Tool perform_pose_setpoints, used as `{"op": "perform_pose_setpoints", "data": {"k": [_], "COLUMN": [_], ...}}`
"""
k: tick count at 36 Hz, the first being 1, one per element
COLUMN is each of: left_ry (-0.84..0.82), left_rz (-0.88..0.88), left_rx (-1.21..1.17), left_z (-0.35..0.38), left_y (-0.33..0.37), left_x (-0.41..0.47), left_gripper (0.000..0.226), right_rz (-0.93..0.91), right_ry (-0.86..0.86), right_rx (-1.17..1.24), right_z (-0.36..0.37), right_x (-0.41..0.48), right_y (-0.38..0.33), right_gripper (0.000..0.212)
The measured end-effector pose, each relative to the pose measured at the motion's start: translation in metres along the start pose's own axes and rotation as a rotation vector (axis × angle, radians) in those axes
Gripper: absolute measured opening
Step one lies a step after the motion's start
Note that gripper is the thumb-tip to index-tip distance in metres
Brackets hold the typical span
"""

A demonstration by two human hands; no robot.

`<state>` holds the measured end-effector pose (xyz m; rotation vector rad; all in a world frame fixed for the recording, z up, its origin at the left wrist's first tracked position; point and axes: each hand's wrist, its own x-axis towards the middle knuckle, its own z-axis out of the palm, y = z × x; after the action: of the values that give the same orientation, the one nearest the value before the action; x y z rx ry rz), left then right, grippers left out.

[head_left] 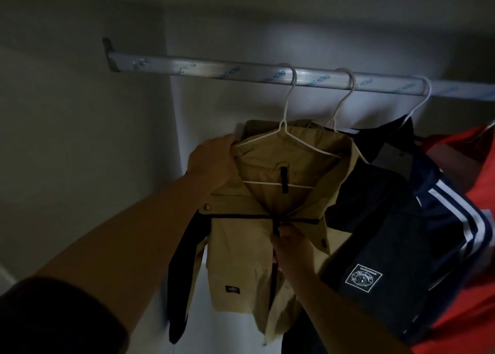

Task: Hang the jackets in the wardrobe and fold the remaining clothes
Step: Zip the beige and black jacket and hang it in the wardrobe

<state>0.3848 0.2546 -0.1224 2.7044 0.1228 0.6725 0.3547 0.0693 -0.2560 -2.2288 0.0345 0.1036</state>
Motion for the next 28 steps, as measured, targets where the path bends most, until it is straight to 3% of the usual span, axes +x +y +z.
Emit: {"op": "perform_pose_setpoints", "data": {"k": [5,9,13,19,28], "left_ry": [0.005,-0.036,-0.025,0.057,0.286], "left_rz": [-0.001,-0.01,0.006,-0.047,-0.433], "left_rx": [0.012,0.009,-0.042,-0.385,-0.757], "left_z": [-0.001,-0.005,-0.007,0.0,0.061], "left_y": [0.0,-0.001,-0.003,-0.008,-0.021], "left_x": [0.001,0.0,-0.004,-0.035,-0.133], "left_gripper": [0.028,0.028,0.027,0.039,0.038], "right_rz": [0.101,0.148,0.173,-0.017,-0.009], "right_ry": [0.108,0.107,0.041,-0.097,-0.342], "right_rx": [0.057,0.08,0.326,0.169,0.336], "right_z": [0.012,0.016,0.014,-0.002,-0.042], "right_x": [0.006,0.009,-0.002,-0.018,-0.031], "right_y": [-0.014,-0.017,-0.015,-0.004,-0.014], "right_gripper": [0.019,0.024,0.024,0.037,0.03]}}
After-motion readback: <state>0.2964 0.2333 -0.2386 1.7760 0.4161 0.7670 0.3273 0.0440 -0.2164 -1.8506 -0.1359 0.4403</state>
